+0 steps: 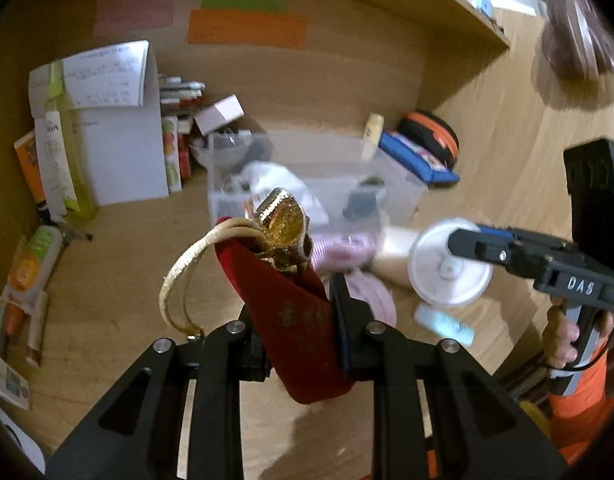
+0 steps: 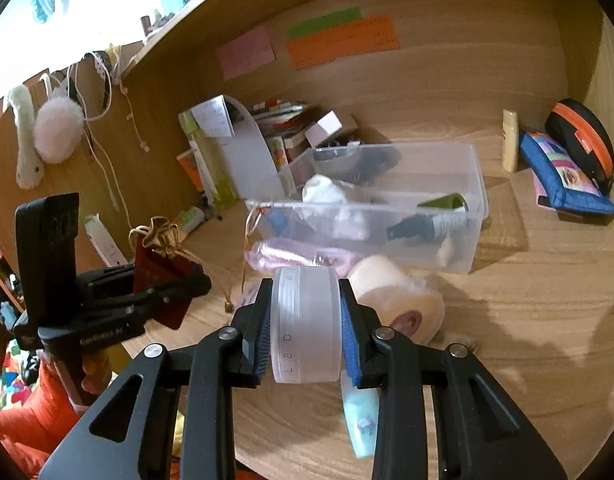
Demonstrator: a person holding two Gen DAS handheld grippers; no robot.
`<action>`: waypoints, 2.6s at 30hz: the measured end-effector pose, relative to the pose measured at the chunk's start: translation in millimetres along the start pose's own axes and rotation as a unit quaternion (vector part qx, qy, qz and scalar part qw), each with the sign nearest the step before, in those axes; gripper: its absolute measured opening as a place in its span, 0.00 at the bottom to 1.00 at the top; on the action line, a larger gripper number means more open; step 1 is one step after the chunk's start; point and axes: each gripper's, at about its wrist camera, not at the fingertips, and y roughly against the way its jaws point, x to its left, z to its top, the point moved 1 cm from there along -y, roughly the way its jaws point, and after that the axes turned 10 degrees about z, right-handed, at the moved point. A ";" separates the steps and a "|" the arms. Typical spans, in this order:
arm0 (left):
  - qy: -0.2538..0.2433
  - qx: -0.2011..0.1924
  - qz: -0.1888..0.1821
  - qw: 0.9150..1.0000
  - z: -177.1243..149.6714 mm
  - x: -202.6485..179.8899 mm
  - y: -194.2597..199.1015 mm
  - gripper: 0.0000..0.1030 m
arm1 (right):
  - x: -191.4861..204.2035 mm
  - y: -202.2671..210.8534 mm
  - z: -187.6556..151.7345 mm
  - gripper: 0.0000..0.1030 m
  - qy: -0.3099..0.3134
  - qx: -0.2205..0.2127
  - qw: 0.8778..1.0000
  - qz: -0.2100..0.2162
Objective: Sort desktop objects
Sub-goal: 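Grasp the red velvet pouch with the left gripper while the right gripper grasps the white round container, then carry the red pouch and white container over the clear box with both grippers, then release the red pouch with the left gripper while the right gripper drops the white container into the box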
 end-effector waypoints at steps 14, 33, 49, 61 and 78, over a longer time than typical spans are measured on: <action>0.010 -0.041 0.008 0.999 51.2 12.6 -13.2 0.23 | -23.9 -1.4 49.3 0.26 0.014 -0.021 1.000 -0.007; 0.001 -0.023 -0.022 0.999 104.2 -0.1 -94.1 0.23 | -70.9 -49.9 98.4 0.26 0.015 -0.015 0.999 -0.033; -0.011 0.021 0.011 1.000 83.6 2.8 -137.2 0.23 | -87.9 -92.7 77.2 0.26 0.024 0.038 0.997 -0.067; -0.029 0.006 0.047 0.998 79.2 -1.0 -142.8 0.36 | -80.9 -100.2 65.4 0.28 0.052 0.044 0.995 -0.075; -0.021 -0.053 0.086 0.995 84.5 0.6 -122.7 0.94 | -84.0 -82.1 71.3 0.86 0.050 -0.008 0.994 -0.094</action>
